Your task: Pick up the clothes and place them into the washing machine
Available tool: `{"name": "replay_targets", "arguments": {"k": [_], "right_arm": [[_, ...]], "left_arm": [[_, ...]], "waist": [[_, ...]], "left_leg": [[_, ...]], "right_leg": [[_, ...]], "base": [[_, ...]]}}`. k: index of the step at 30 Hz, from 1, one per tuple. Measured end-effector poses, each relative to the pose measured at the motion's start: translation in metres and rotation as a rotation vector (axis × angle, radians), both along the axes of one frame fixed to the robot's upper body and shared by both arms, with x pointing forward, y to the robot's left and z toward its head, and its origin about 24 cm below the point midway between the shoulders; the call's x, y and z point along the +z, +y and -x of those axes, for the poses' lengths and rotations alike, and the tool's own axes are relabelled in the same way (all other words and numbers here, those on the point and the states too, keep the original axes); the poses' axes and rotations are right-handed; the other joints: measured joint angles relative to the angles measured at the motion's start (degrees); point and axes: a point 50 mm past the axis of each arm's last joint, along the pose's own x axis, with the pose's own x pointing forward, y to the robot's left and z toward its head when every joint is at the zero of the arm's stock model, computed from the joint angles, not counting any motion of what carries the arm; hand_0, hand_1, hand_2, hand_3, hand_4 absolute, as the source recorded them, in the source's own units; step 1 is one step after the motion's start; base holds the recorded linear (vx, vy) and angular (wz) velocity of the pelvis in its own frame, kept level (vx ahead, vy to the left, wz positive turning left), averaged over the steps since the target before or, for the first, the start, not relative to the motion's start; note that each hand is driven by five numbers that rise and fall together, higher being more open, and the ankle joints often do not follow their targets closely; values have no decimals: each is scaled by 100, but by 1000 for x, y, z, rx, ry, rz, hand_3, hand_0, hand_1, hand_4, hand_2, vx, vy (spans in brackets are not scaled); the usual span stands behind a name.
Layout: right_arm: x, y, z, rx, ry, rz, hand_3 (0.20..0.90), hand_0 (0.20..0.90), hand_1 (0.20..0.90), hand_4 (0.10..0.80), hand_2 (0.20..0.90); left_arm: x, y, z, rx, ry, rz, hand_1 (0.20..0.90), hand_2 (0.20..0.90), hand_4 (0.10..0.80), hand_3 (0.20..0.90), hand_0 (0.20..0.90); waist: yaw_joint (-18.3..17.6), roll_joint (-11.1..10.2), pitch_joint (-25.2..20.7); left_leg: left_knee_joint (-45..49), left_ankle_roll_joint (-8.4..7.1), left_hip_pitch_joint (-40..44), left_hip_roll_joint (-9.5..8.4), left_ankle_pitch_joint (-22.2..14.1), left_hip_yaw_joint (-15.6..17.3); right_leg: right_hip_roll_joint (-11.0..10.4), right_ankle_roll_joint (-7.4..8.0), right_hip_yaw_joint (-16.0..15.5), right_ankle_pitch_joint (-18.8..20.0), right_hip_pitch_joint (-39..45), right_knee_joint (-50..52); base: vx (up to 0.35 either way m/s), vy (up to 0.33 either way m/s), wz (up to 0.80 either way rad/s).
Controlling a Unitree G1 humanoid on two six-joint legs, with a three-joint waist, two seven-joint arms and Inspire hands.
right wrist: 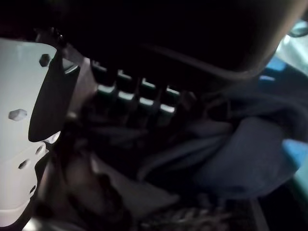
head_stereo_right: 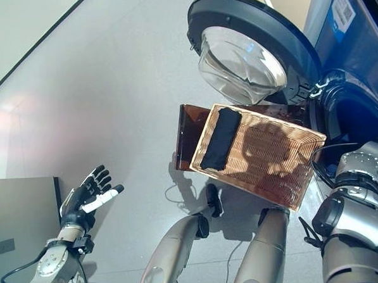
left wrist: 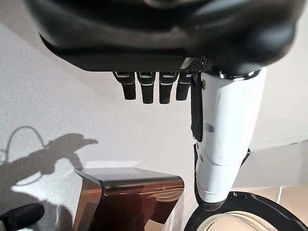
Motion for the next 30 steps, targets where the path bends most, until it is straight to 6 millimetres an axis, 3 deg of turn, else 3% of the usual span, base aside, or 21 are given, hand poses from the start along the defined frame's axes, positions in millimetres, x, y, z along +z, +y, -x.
{"name": "replay_targets", "arguments": {"k": [4, 8, 10, 15, 18, 25, 30], "right_arm": [[-4, 2, -6, 171, 147, 153, 900, 900, 900, 800, 900], [-25, 6, -5, 377, 406, 316, 900, 900, 900, 800, 900], [-32, 7, -3, 413, 457, 342, 900, 900, 900, 800, 900], [-59, 23, -3, 564, 610, 416, 900, 900, 900, 800, 900], [-86, 37, 2, 680, 731, 455, 900, 900, 900, 800, 900], [-121, 57, 18, 927, 916, 606, 900, 900, 900, 800, 900], [-146, 75, 27, 1008, 926, 559, 900, 900, 900, 800, 900]], "left_arm": [[0, -1, 0, -12, -2, 9, 900, 900, 800, 900, 900], [0, 1, 0, -21, -5, 23, 900, 900, 800, 900, 900], [1, 1, 0, -27, -6, 24, 900, 900, 800, 900, 900], [-3, 1, 1, -30, 7, 26, 900, 900, 800, 900, 900], [-9, 5, 5, -13, 38, 22, 900, 900, 800, 900, 900], [-20, 6, 12, -9, 80, 25, 900, 900, 800, 900, 900], [-26, 4, 14, -1, 92, 38, 900, 900, 800, 900, 900]], "waist": [[-82, -111, 72], [-110, -288, 141], [-111, -345, 134], [-95, -468, 129], [-59, -665, 37], [-112, -939, -73], [-122, -1043, -107]], "left_leg": [[46, -5, 3, 17, -4, -7], [127, -21, 82, 46, -36, -14], [167, -19, 84, 67, -55, -14], [193, -59, 170, 138, -89, -62], [151, -104, 300, 193, -128, -62], [-25, -118, 613, 254, -135, -161], [-189, -135, 987, 317, -131, -209]], "right_leg": [[23, 1, 6, 3, 17, 12], [60, 8, 33, 9, 128, 3], [85, 14, 38, 25, 161, -21], [146, 10, -40, 30, 320, -90], [209, 16, -64, 32, 487, -213], [290, 17, -220, 104, 960, -530], [357, 30, -389, 150, 1445, -834]], "base": [[-5, -19, -1], [5, -28, -5], [1, -16, -2], [6, -31, -1], [41, -44, -7], [62, -43, 2], [101, -21, 2]]}}
